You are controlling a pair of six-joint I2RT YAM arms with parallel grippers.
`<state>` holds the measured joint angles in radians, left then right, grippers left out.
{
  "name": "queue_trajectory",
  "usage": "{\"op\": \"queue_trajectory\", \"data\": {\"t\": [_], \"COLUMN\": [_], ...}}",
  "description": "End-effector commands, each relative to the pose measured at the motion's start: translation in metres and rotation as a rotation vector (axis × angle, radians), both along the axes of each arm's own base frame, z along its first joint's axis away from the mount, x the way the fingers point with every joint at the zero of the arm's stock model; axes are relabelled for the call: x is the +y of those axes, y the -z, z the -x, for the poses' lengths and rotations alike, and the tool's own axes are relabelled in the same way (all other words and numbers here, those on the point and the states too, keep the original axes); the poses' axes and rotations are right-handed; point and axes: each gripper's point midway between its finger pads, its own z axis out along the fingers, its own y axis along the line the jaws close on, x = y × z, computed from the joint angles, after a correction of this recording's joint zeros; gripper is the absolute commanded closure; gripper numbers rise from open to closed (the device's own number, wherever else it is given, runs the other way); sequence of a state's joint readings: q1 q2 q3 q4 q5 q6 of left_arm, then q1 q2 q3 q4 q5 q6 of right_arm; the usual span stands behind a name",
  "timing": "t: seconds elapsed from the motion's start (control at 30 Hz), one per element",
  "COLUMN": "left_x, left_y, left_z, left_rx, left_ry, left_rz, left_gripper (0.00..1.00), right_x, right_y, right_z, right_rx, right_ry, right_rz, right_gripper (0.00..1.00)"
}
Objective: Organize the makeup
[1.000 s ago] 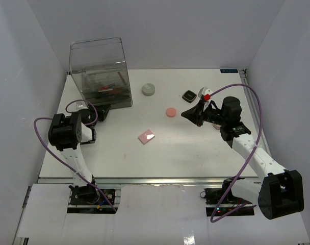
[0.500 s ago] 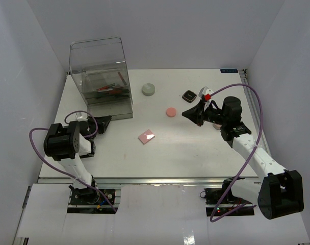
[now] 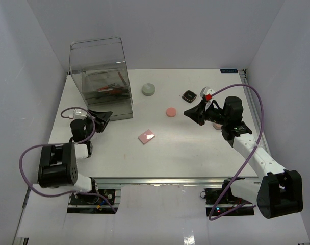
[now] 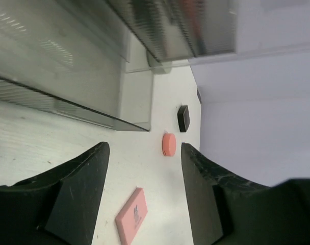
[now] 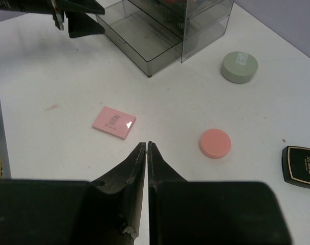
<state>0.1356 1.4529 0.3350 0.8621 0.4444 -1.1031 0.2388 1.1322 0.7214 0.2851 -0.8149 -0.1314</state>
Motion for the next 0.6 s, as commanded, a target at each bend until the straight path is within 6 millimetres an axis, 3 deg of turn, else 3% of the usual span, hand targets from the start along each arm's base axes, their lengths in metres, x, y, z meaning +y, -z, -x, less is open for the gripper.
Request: {"op": "queue_trajectory", "data": {"t": [0.0, 0.03, 0.17, 0.3, 0.43, 0.57], "left_x": [-0.003, -0.004, -0.010, -0.035, -0.085, -0.125], "left_y": [-0.029, -0.044, -0.068, -0.083, -0.088, -0.075], "left_z": [0.019, 0.021, 0.035, 0.047, 0.055, 0.060], "left_rx": [-0.063, -0.108, -0.164, -0.229, -0.286, -0.286], "left_ry": [0.056, 0.065, 0.135, 0.276, 0.477, 0.635], "left_rz": [-0.144, -0.185, -0.299, -0.401, -0.535, -0.678], "left_gripper": [0.27, 0.25, 0.15, 0.02, 0.02, 0.02], "right_x": [-0.002, -0.003, -0.004, -0.007, -0.012, -0.020], "right_y": [0.000, 0.001, 0.003, 0.005, 0.005, 0.003], "right_z": [0.001, 0.001, 0.006, 0.020, 0.026, 0.020], "right_rx": [-0.042, -0.051, -0.083, -0.116, -0.139, -0.134], "right_ry": [-0.025, -0.031, -0.093, -0.190, -0.227, -0.200], "right_rz": [0.025, 0.033, 0.063, 0.077, 0.070, 0.070], "right_gripper": [0.87, 0.84, 0.66, 0.27, 0.15, 0.14]}}
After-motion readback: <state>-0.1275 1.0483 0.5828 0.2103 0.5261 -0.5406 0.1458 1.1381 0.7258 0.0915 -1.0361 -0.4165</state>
